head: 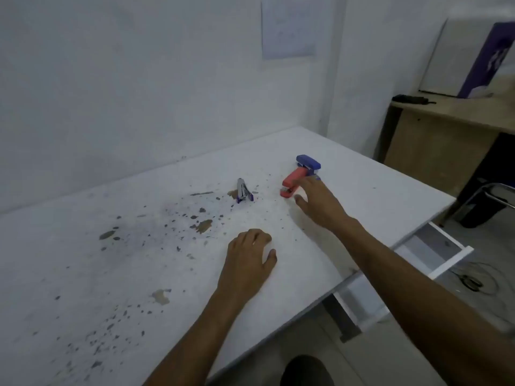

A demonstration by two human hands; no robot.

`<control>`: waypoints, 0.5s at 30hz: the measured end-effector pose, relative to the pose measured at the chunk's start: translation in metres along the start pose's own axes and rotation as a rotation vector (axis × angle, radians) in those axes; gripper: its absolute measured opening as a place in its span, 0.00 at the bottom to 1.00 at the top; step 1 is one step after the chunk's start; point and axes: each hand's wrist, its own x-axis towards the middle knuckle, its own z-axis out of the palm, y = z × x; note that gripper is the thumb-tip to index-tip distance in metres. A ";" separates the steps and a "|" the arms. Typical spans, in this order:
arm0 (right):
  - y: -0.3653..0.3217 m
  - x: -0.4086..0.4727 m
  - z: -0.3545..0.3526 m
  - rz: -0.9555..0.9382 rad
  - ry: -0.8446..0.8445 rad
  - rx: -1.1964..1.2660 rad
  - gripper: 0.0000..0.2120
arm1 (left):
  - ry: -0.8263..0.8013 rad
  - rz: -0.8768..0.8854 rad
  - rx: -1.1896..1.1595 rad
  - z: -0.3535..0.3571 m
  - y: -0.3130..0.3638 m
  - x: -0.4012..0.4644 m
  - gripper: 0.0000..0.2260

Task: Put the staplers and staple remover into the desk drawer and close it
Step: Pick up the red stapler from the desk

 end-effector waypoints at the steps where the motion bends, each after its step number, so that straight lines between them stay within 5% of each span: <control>1: -0.002 0.009 0.004 0.014 0.048 -0.017 0.17 | 0.002 -0.004 -0.010 0.000 0.000 0.000 0.16; 6: -0.008 0.035 0.020 -0.016 0.093 -0.187 0.25 | 0.022 0.005 -0.006 0.002 0.000 0.001 0.18; 15: 0.015 0.050 0.017 -0.071 0.048 -0.331 0.19 | 0.021 0.016 0.016 0.002 -0.002 0.003 0.19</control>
